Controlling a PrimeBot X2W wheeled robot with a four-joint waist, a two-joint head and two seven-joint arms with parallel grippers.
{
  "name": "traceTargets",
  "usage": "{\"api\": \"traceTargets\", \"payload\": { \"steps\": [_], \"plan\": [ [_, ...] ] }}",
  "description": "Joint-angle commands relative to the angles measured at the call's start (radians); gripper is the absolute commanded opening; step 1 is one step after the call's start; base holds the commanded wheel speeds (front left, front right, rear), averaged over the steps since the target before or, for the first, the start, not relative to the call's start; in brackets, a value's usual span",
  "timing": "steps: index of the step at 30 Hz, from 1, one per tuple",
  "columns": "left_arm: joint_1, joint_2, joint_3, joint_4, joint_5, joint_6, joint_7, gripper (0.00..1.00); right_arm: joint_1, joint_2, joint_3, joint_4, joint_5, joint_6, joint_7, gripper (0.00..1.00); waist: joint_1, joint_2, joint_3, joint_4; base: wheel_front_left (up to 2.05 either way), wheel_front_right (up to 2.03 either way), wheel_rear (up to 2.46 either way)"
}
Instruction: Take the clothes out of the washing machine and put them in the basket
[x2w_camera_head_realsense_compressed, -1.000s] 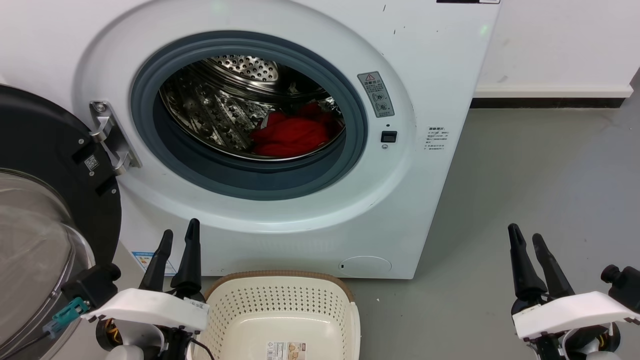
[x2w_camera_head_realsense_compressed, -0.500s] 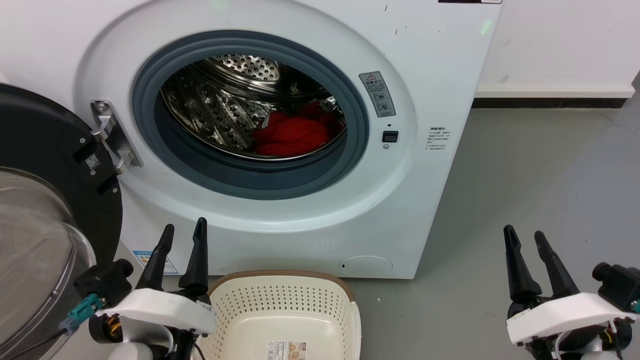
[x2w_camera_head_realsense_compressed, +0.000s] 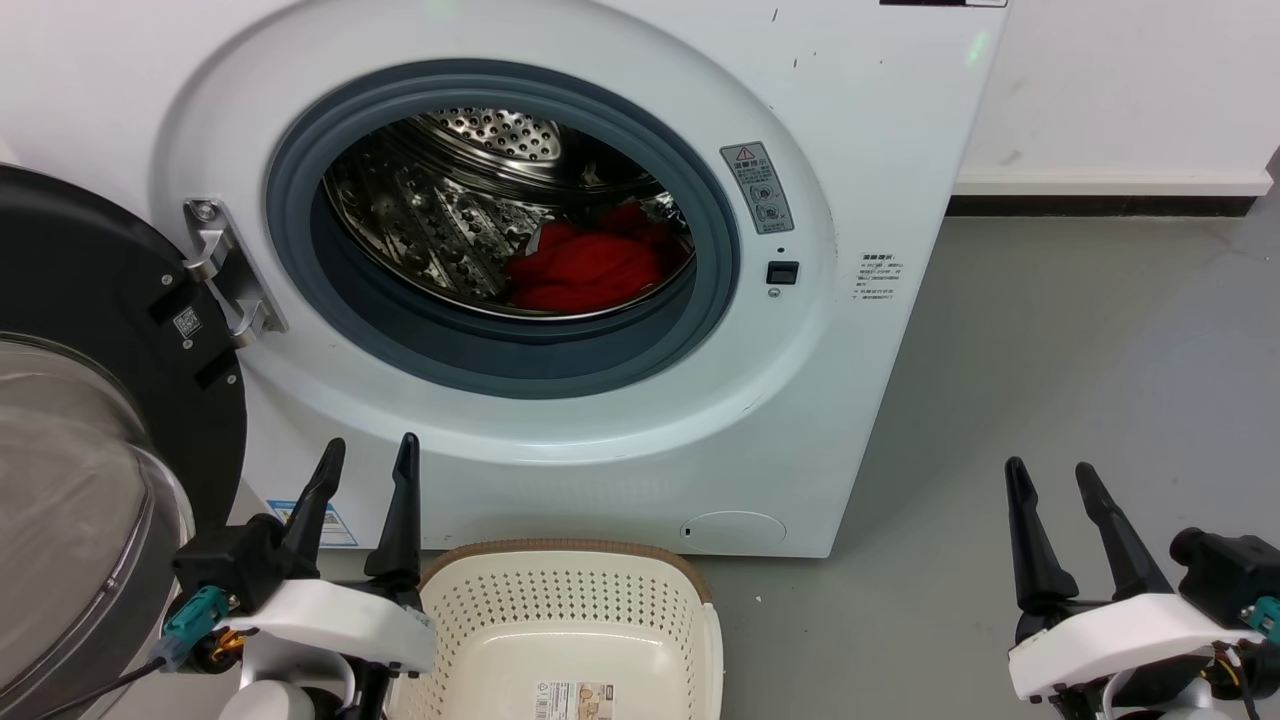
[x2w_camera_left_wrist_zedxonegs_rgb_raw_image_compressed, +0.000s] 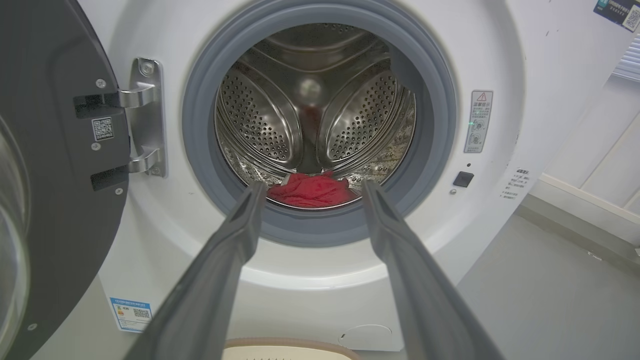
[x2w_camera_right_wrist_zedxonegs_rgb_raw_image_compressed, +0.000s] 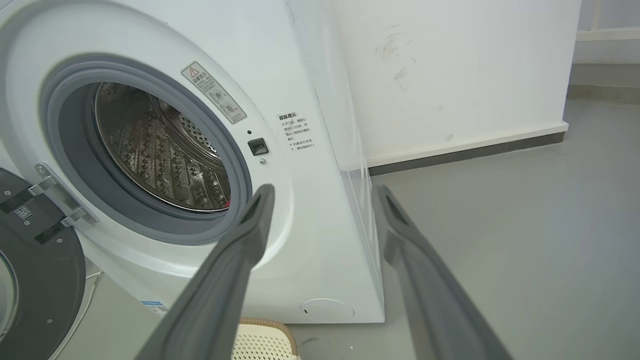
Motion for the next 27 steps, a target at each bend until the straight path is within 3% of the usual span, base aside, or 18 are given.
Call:
{"api": "traceTargets", "payload": {
  "steps": [1, 27],
  "plan": [
    [-0.023, 0.006, -0.002, -0.005, 0.032, 0.004, -0.012, 1.0, 0.006, -0.005, 0.003, -0.012, -0.03, 0.0, -0.009, 1.0, 0.0, 0.0, 0.0, 0.0, 0.0, 0.0, 0.0],
    [-0.018, 0.014, 0.0, 0.011, 0.22, 0.018, -0.065, 1.0, 0.026, -0.005, 0.006, -0.024, -0.237, 0.0, -0.032, 1.0, 0.0, 0.0, 0.003, 0.004, 0.0, 0.0, 0.0]
  ]
}}
